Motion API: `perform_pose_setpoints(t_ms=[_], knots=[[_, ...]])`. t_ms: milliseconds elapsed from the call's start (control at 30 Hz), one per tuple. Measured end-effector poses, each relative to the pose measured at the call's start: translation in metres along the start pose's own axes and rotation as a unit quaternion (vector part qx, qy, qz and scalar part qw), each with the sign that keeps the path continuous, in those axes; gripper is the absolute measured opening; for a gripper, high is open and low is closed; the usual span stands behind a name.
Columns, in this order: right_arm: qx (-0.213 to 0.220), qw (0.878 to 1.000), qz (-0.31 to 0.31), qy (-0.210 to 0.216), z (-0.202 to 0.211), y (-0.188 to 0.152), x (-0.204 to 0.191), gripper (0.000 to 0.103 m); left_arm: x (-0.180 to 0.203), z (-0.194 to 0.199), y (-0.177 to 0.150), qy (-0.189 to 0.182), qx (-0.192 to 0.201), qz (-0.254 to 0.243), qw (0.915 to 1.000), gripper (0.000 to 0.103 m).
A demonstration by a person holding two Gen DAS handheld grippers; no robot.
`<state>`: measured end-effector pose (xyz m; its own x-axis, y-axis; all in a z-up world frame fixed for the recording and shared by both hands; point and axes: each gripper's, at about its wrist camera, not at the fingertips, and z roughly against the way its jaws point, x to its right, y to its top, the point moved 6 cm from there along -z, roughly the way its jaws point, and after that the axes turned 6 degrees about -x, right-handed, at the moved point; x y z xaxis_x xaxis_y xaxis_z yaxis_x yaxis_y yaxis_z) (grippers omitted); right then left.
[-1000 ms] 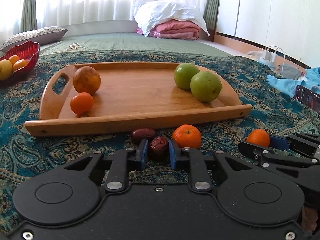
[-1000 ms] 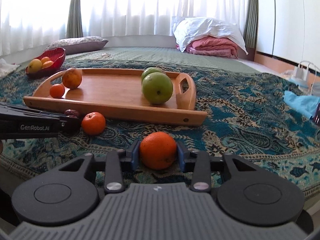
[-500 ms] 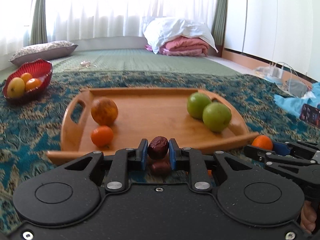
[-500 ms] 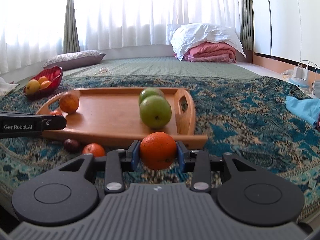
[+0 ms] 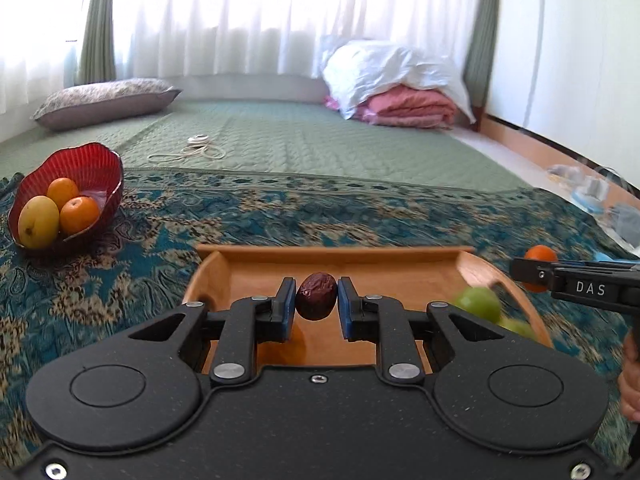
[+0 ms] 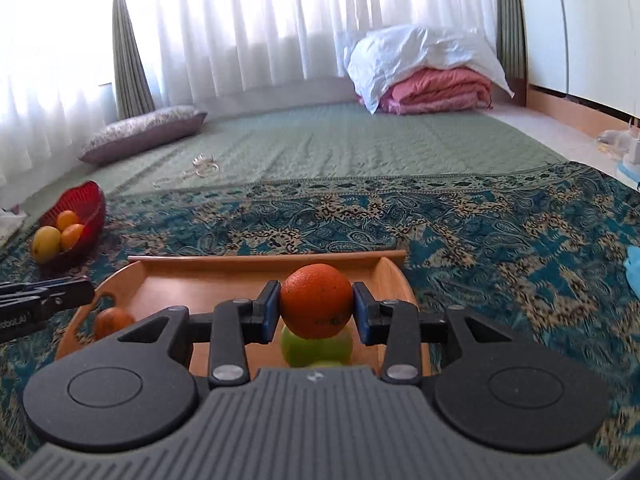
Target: Organize fruits
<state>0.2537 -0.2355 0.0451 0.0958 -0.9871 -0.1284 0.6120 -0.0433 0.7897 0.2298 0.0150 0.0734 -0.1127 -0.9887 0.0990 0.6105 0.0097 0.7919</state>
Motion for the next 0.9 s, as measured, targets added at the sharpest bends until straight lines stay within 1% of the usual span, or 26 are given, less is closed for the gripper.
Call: perform_pose_setpoints(t_ms=[100,167,300,400,633,700,900], knots=[[-0.028,1.000,-0.010,-0.003,-0.027,0.018,0.000,0.042,-0.007,-0.024,0.019,0.017,-0.012,-0.006,0.9998,0.021],[-0.044,0.999,-0.020,-0.003,-0.044,0.024,0.001,0.041,-0.013,-0.044,0.027,0.021,-0.030,0.001,0.9993,0.021],[-0.070,0.998,-0.003,-0.009,-0.071,0.022,-0.005,0.041,-0.027,-0.083,0.028,0.032,-0.070,0.027,0.9967,0.021],[-0.087,0.996,0.000,-0.020,-0.086,0.018,-0.007,0.041,-0.036,-0.104,0.025,0.047,-0.089,0.032,0.9945,0.021],[-0.104,0.994,0.008,-0.027,-0.104,0.016,-0.009,0.041,-0.042,-0.131,0.023,0.058,-0.125,0.028,0.9901,0.021],[-0.110,0.993,0.008,-0.031,-0.108,0.014,-0.008,0.041,-0.043,-0.136,0.022,0.056,-0.135,0.027,0.9889,0.021],[-0.126,0.991,-0.008,-0.034,-0.117,0.011,0.001,0.041,-0.045,-0.145,0.018,0.050,-0.150,0.026,0.9871,0.021]])
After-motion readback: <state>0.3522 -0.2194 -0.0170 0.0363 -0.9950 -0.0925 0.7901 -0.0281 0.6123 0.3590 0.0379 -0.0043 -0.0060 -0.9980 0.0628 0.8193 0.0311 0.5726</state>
